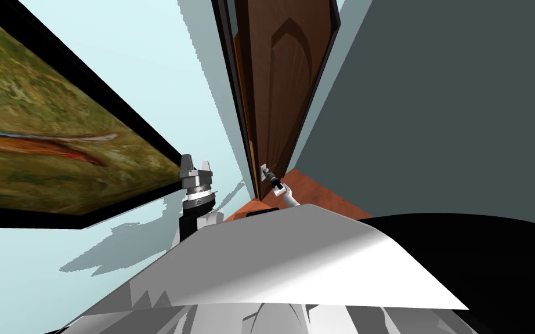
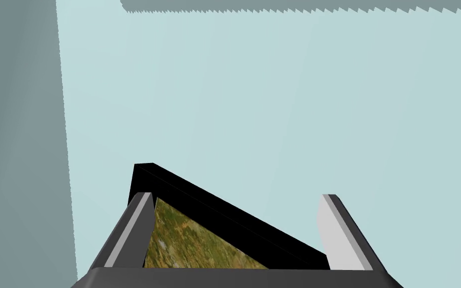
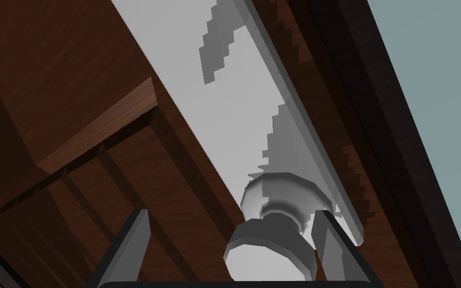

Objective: Pull the door open

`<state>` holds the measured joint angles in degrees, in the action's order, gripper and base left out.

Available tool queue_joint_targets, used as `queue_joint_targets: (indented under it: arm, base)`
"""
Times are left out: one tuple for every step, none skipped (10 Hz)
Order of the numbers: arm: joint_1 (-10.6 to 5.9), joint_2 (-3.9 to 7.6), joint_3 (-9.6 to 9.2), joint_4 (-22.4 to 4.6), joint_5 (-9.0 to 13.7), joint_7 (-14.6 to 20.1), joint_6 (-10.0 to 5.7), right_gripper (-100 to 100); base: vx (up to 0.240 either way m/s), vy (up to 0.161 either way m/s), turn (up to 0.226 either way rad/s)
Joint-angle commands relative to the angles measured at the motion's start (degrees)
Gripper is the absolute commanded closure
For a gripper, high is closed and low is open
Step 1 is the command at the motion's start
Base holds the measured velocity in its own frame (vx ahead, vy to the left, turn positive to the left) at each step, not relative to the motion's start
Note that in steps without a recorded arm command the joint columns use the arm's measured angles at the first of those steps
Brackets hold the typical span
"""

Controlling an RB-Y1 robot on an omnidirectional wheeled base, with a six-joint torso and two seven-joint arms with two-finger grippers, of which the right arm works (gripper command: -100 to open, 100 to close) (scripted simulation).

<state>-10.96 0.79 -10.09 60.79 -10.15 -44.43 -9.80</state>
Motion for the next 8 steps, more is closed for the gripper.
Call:
queue_joint_targets:
  arm:
    - [-0.76,1.19,1.70,-0.6,2.2,0.3,-0.05,100]
    - [-0.76,1.19,1.70,-0.6,2.2,0.3,-0.05,100]
    - [-0.76,1.19,1.70,-0.6,2.2,0.3,-0.05,100]
    - [-0.76,1.19,1.70,-0.6,2.2,0.3,-0.05,100]
    - [-0.91,1.41,3.02,-0.7,4.9,0.7,1.68,100]
    - [-0.91,1.41,3.02,-0.7,6.1,0.7,1.68,100]
    - [-1.07,1.61,4.40,-0.9,7.7,1.2,3.50,100]
    - [-1.07,1.61,4.44,-0.9,9.2,1.2,3.54,100]
  base:
    - [-0.022,-0.003,-0.026]
    - [-0.006,-0.002,-0.025]
    - [-0.005,0.008,0.006]
    - [-0.009,0.002,0.013]
    - [-0.032,-0.022,0.137]
    - [-0.029,-0.028,0.085]
    - [-0.044,-0.018,0.146]
    - [-0.046,-0.018,0.060]
